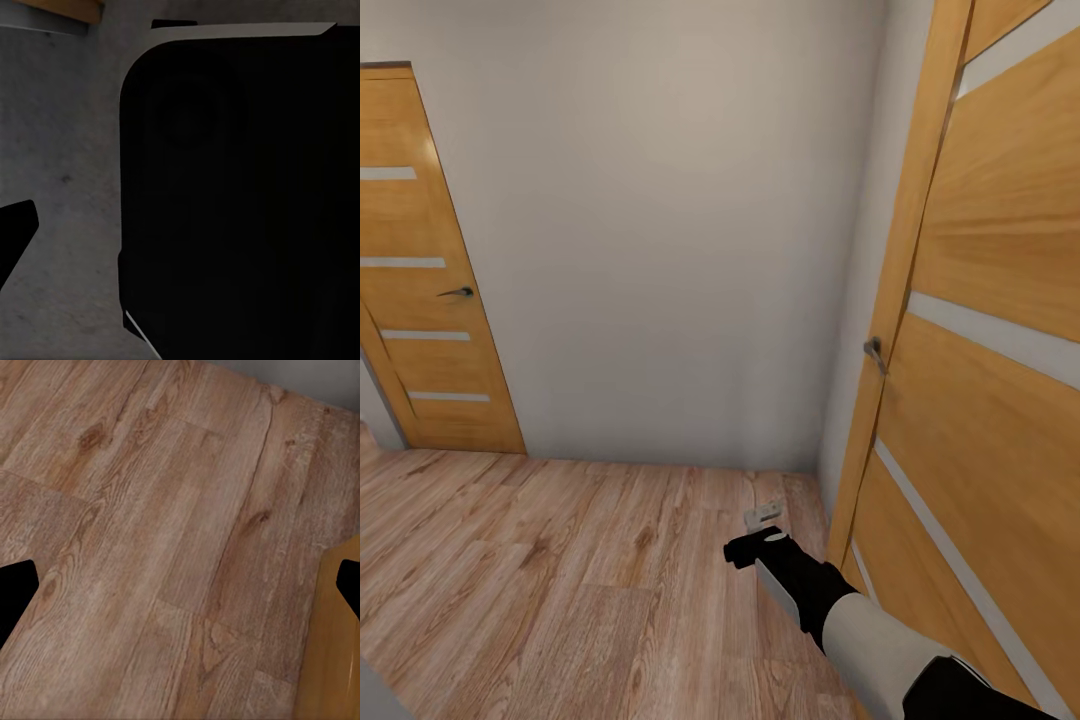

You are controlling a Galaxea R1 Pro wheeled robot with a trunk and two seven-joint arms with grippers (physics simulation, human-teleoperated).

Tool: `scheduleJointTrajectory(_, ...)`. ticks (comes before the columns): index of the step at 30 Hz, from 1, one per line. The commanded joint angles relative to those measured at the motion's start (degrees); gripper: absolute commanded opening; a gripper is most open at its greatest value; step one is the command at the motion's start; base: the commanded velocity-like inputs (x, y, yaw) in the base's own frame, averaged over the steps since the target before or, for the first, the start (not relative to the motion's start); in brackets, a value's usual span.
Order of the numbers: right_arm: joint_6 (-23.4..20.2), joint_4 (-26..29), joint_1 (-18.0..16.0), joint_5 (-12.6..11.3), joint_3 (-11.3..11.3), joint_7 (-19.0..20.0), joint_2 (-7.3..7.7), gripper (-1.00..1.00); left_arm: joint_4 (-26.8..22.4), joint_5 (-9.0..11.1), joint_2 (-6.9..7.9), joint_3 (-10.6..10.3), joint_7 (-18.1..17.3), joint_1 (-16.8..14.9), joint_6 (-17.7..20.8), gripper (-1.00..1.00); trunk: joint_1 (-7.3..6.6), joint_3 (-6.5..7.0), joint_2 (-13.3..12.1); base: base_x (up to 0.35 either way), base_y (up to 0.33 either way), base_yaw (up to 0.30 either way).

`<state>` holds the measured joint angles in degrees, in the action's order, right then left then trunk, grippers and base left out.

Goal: Move the two storage containers from the living room to the garage. In the garage, place one container on the floor and stack the other container on top of it (either order is fine).

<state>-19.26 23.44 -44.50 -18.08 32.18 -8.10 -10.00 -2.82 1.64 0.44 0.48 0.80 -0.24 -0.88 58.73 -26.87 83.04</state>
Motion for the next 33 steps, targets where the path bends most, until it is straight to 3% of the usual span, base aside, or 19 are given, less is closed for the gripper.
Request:
scheduleJointTrajectory(1,-0.21,0.03,-0.06,-0.48,0.37,-0.38,0.00,1.00,0.01,0.18,0.00,0.03,0.08,-0.02,-0.09,1.00,0.00,-0.06,0.03,0.000,0.000,0.000)
scheduleJointTrajectory(6,-0.25,-0.91,-0.06,-0.44,0.43,1.37,0.00,1.00,0.01,0.19,0.00,0.02,0.08,-0.02,-0.09,1.00,0.00,-0.06,0.03,0.000,0.000,0.000)
scheduleJointTrajectory(9,0.08,-6.11,-0.06,-0.34,0.43,1.49,0.00,1.00,0.01,0.20,0.00,0.04,0.08,-0.02,-0.09,1.00,0.00,-0.06,0.03,0.000,0.000,0.000)
scheduleJointTrajectory(10,13.04,-20.38,0.28,0.72,0.51,1.87,0.00,1.00,0.01,0.44,0.07,0.05,0.08,-0.02,-0.09,1.00,0.00,-0.06,0.03,0.000,0.000,0.000)
scheduleJointTrajectory(12,14.43,-22.34,2.29,1.08,0.52,1.87,0.00,1.00,0.01,0.51,0.08,0.05,0.08,-0.02,-0.09,1.00,0.00,-0.06,0.03,0.000,0.000,0.000)
scheduleJointTrajectory(24,22.69,-24.21,19.81,1.80,0.67,1.78,0.00,1.00,0.01,0.64,0.16,0.30,0.13,-0.02,-0.09,1.00,0.00,-0.06,0.03,0.000,0.000,0.000)
scheduleJointTrajectory(33,24.99,-24.37,27.47,1.83,0.67,4.86,3.02,1.00,0.01,0.72,0.17,0.39,0.17,-0.02,-0.09,1.00,0.00,-0.06,0.03,0.000,0.000,0.000)
